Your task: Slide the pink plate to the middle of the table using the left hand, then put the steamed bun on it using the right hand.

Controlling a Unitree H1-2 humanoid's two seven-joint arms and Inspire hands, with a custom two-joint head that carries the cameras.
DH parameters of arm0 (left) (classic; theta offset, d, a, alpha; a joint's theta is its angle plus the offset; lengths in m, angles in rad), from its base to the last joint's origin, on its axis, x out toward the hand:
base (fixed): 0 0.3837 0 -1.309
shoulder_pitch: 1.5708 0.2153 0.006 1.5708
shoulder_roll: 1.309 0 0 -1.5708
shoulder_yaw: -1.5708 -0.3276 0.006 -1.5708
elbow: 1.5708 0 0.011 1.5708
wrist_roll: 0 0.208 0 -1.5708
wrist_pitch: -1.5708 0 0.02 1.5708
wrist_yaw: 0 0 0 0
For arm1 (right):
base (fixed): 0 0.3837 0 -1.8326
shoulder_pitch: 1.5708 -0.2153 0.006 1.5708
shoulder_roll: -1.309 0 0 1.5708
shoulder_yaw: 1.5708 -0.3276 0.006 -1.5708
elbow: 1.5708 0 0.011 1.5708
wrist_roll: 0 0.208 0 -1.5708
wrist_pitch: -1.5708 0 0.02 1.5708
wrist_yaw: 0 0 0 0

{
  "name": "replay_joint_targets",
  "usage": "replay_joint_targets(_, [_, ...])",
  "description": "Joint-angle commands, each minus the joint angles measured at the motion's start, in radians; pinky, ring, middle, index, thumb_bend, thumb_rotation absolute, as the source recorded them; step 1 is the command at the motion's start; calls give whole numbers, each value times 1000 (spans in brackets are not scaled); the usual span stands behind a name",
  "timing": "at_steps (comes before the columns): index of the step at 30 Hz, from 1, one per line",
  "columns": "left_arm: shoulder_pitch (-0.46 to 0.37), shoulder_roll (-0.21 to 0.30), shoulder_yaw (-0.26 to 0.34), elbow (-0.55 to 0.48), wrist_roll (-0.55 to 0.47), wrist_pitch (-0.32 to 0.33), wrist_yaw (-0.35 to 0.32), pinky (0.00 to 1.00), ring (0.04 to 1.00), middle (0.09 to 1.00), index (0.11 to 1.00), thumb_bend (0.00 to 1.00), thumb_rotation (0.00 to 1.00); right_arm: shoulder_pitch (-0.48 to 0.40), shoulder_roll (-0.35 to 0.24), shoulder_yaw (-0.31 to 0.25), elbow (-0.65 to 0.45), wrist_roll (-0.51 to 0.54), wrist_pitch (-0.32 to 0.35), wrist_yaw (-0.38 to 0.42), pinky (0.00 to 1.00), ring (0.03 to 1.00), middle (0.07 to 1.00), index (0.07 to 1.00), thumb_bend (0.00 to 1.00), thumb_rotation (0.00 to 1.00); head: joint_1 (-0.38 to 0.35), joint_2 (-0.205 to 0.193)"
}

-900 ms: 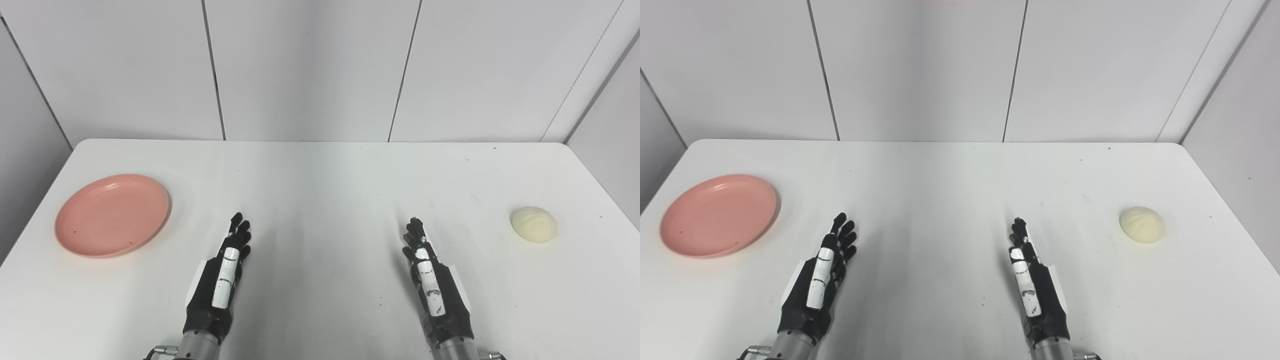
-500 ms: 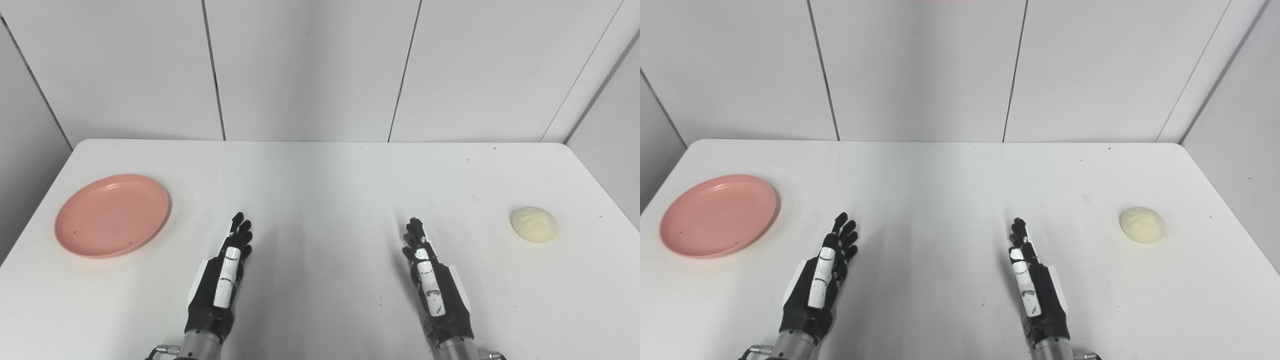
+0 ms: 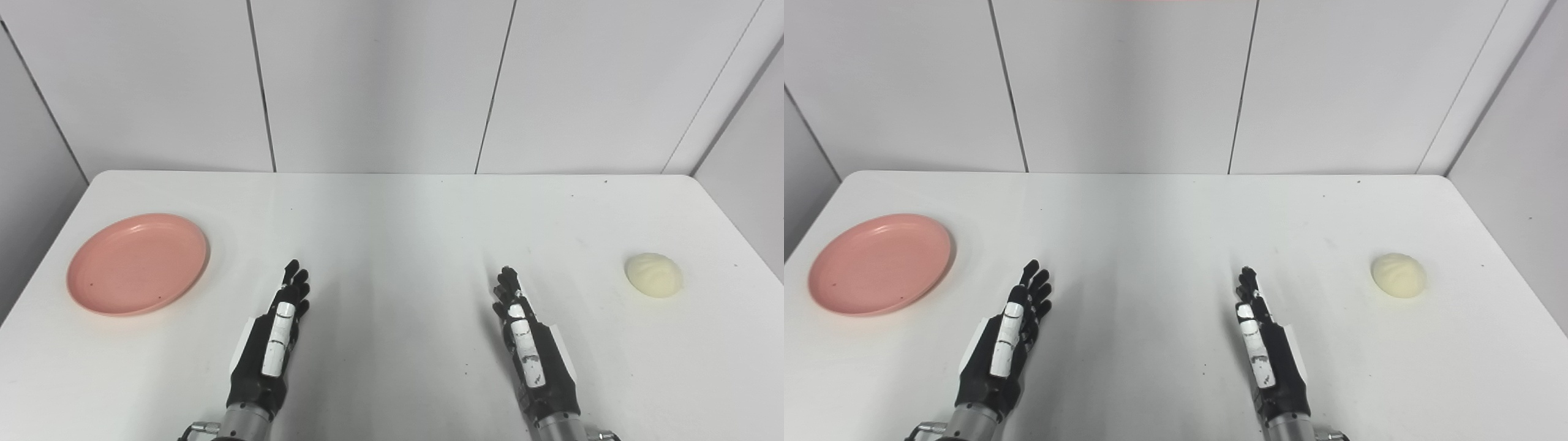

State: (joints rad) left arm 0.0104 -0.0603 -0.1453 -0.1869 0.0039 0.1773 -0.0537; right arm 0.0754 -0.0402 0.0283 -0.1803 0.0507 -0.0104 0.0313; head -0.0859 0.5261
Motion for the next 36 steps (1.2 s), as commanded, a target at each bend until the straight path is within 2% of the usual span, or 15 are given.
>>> replay_joint_targets(1, [-20, -4, -6, -7, -10, -9, -14, 1000, 1000, 1000, 1000, 750, 1000, -2, -3, 1, -2, -1, 5, 10, 1000, 995, 999, 983, 781, 960, 1, 1])
replay_joint_targets(9, [-19, -13, -13, 11, -2, -25, -9, 1000, 1000, 1000, 1000, 752, 1000, -3, -13, -5, 10, -1, -3, 11, 1000, 992, 996, 985, 782, 963, 46, -18])
replay_joint_targets(15, [-30, -32, -35, 68, 29, -77, 5, 1000, 1000, 1000, 1000, 753, 1000, -7, -38, -30, 44, 41, -27, 34, 1000, 1000, 1000, 997, 764, 972, 135, -52])
replay_joint_targets(24, [-36, -53, -61, 127, 78, -124, 30, 1000, 1000, 1000, 1000, 735, 1000, -11, -65, -57, 97, 76, -60, 60, 1000, 1000, 1000, 1000, 757, 982, 195, -91])
replay_joint_targets(30, [-49, -61, -79, 180, 104, -167, 46, 1000, 1000, 1000, 1000, 702, 1000, -26, -75, -75, 143, 96, -91, 74, 1000, 1000, 1000, 1000, 774, 976, 267, -125])
replay_joint_targets(36, [-57, -66, -84, 227, 122, -203, 53, 1000, 1000, 1000, 1000, 699, 1000, -36, -80, -85, 186, 110, -116, 91, 1000, 1000, 1000, 1000, 769, 995, 276, -163])
